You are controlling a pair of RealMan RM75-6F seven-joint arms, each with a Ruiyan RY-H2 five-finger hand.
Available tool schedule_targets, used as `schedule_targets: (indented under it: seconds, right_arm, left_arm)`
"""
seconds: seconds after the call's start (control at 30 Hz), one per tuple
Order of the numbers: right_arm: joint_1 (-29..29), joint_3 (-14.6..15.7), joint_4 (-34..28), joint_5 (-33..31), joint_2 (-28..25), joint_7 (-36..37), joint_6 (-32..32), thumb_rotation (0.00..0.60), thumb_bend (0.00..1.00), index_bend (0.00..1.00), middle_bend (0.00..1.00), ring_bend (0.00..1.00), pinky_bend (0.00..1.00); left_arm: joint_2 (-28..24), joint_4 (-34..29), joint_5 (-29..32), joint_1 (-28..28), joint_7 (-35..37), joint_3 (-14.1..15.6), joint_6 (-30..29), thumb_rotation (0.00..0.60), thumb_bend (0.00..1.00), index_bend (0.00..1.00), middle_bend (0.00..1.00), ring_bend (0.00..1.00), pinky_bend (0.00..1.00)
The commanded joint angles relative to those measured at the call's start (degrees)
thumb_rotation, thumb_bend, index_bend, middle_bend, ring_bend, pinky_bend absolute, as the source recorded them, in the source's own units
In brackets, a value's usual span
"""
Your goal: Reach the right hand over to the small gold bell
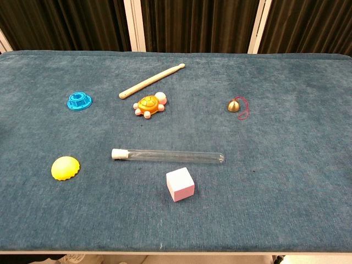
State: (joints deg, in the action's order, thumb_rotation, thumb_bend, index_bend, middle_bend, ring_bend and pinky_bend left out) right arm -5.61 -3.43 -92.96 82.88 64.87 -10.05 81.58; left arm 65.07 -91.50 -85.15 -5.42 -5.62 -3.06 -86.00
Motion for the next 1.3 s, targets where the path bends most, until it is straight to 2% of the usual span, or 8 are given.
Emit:
schedule_targets:
  seconds: [0.03, 0.53, 0.7, 0.8, 1.0, 1.07, 1.3]
  right_arm:
    - [-0.04, -0.06, 0.05, -0.16, -0.01, -0.03, -0.13, 0.6, 0.35, 0.17, 0.14, 0.09, 0.17]
    - [-0.62, -0.57, 0.39, -2.17, 1.46, -1.61, -1.44, 0.6, 0.35, 0.18, 0.14, 0.09, 0.18]
    - [-2.44, -0.78, 0.5, -2.66, 2.16, -2.99, -4.32, 0.6, 0.35, 0.2, 0.14, 0.09, 0.18]
    - [-5.67, -2.44, 0.38, -3.51, 2.05, -3.25, -8.17, 0.6, 0.35, 0.21, 0.14, 0.09, 0.18]
    - [-16.09, -6.21, 4.11, -8.49, 5.35, -5.14, -22.41, 0.6, 0.35, 0.27, 0.14, 0.09, 0.18]
    - [-19.59, -7.53, 6.73, -10.43, 8.56, -6.36, -25.85, 0.6, 0.35, 0.28, 0.14, 0.09, 0.18]
    - [-29.36, -10.85, 17.91, -15.09, 20.74, -10.53, -32.04, 0.6, 0.35, 0.37, 0.14, 0.09, 0.18]
  left_arm:
    - [-0.04, -0.07, 0.14, 0.03, -0.13, 0.04, 0.11, 0.6, 0.31, 0.11, 0.0, 0.0, 0.15]
    - [0.01, -1.03, 0.86, -0.17, 0.37, 0.05, 1.16, 0.6, 0.31, 0.11, 0.0, 0.0, 0.15]
    - [0.16, -0.73, 0.24, -0.11, 0.39, 0.03, 0.52, 0.6, 0.31, 0.11, 0.0, 0.0, 0.15]
    - [0.02, -1.04, 0.83, -0.03, 1.48, -0.12, 0.75, 0.6, 0.31, 0.11, 0.0, 0.0, 0.15]
    - [-0.18, -0.86, 0.19, -0.14, 1.35, 0.22, 0.92, 0.6, 0.31, 0.11, 0.0, 0.0, 0.15]
    - [-0.15, -0.85, 0.21, -0.18, 1.3, 0.27, 1.06, 0.6, 0.31, 0.11, 0.0, 0.0, 0.15]
    - [-0.06, -0.91, 0.73, -0.26, 0.87, 0.15, 1.36, 0.6, 0.31, 0.11, 0.0, 0.0, 0.15]
